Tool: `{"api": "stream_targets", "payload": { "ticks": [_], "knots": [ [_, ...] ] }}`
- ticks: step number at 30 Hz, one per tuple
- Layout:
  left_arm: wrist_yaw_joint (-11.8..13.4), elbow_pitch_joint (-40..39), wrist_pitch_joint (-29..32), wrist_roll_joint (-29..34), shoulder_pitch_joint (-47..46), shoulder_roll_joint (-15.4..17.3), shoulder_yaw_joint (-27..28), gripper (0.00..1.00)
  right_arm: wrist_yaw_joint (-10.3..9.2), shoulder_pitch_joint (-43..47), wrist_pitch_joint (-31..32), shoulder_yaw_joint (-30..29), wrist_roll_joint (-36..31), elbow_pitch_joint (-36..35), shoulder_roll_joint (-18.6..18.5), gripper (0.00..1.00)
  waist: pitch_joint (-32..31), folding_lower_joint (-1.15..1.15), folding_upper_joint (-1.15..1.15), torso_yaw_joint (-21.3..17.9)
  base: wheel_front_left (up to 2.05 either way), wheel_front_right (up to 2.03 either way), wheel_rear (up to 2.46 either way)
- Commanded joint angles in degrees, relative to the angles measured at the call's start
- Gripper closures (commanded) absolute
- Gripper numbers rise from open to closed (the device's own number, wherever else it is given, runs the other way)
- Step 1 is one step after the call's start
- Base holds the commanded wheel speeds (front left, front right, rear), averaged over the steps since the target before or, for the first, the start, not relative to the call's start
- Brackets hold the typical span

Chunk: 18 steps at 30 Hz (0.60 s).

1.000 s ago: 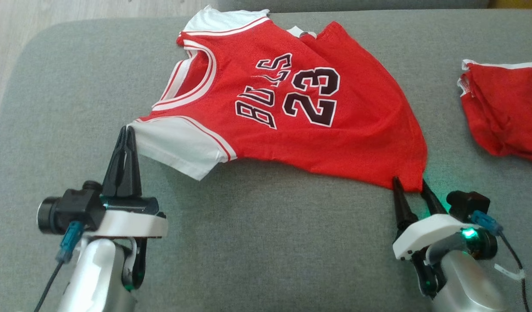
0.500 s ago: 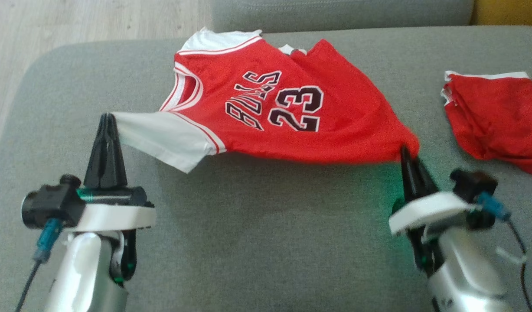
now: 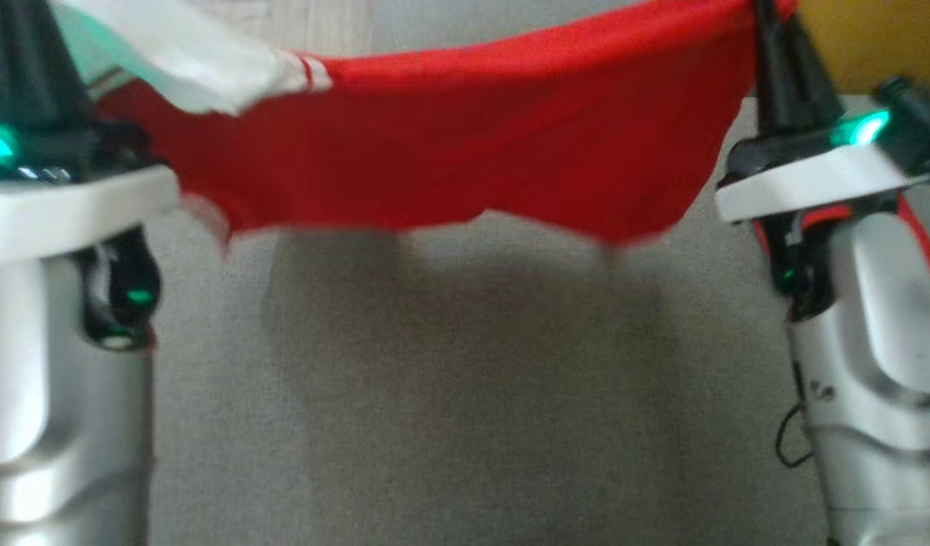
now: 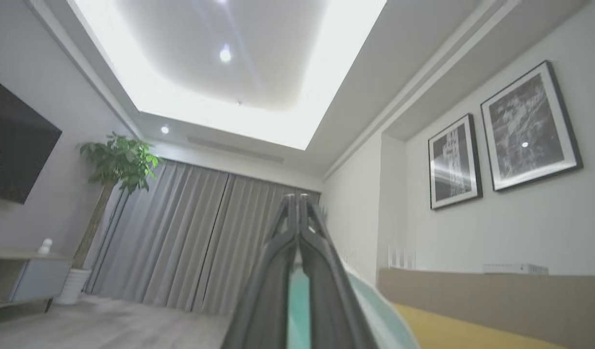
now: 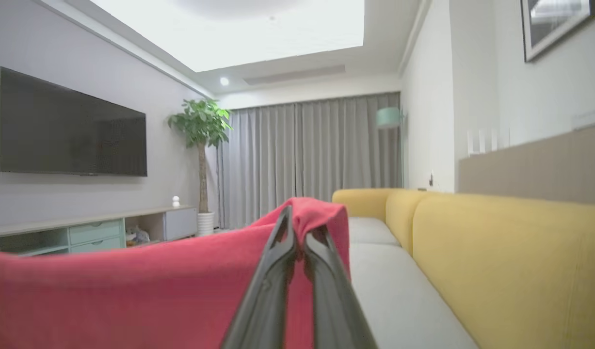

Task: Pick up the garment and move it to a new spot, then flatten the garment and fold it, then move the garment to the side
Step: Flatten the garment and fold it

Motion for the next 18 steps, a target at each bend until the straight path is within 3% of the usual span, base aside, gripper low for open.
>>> {"api": "stream_targets", "payload": {
  "ticks": [1,12,15,18],
  "knots": [
    [0.1,-2.8,0.4,-0.2,-3.4,2.5,2.3,1.00,-0.04,-2.6,0.5,1.1,-0.4,-2.8,-0.2,1.00,-0.4,0.00,0.00,-0.1,0.00,0.00,0.00],
    [4.0,-21.8,9.0,-0.9,-6.8,7.0,7.2,1.00,-0.04,1.5,11.1,0.7,-0.6,-25.0,-3.2,1.00,2.6,0.00,0.00,-1.6,0.00,0.00,0.00],
    [3.7,-21.7,11.3,-1.6,-7.5,8.6,7.9,1.00,-0.04,2.0,14.1,-0.4,-1.1,-28.8,-3.2,1.00,5.7,0.00,0.00,-1.6,0.00,0.00,0.00],
    [1.5,-13.9,12.5,-2.0,-11.4,11.6,7.7,1.00,-0.04,-2.7,15.8,0.6,-2.9,-26.2,-5.6,1.00,11.3,0.00,0.00,-1.9,0.00,0.00,0.00]
  ]
}}
